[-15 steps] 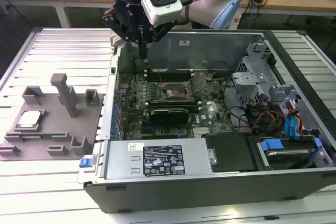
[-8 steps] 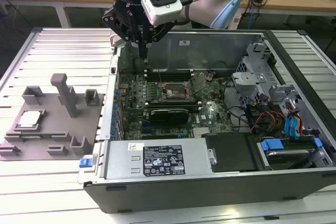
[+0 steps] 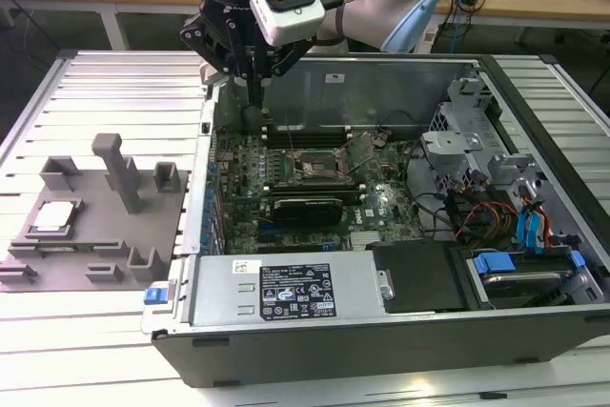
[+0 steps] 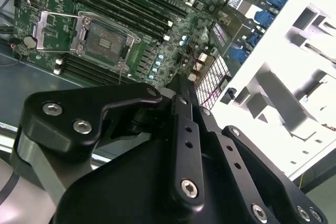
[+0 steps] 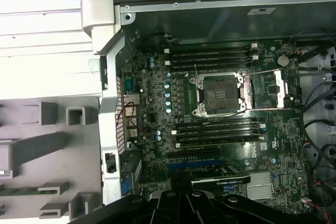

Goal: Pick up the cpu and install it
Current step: 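Reach for the cpu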

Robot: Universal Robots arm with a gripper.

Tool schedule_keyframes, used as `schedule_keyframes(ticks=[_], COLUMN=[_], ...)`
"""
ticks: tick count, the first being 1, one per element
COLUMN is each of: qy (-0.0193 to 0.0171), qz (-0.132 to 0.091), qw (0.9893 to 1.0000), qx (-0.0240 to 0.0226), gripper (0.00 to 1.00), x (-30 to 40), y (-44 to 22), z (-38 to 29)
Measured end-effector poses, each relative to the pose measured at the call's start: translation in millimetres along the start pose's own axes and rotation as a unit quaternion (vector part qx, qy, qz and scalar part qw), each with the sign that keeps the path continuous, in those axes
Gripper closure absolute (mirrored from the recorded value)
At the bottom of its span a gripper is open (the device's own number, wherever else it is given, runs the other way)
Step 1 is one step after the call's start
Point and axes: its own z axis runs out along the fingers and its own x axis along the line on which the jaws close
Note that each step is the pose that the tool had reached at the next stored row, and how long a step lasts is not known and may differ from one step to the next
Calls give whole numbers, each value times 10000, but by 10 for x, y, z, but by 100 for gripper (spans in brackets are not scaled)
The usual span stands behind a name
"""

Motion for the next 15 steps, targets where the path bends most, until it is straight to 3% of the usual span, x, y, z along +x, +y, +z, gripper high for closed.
schedule_keyframes(ticks=[15], qy=[0], qz=[0], qw=[10000], qx=[0], gripper=[89], x=[161], y=[-12], z=[-4])
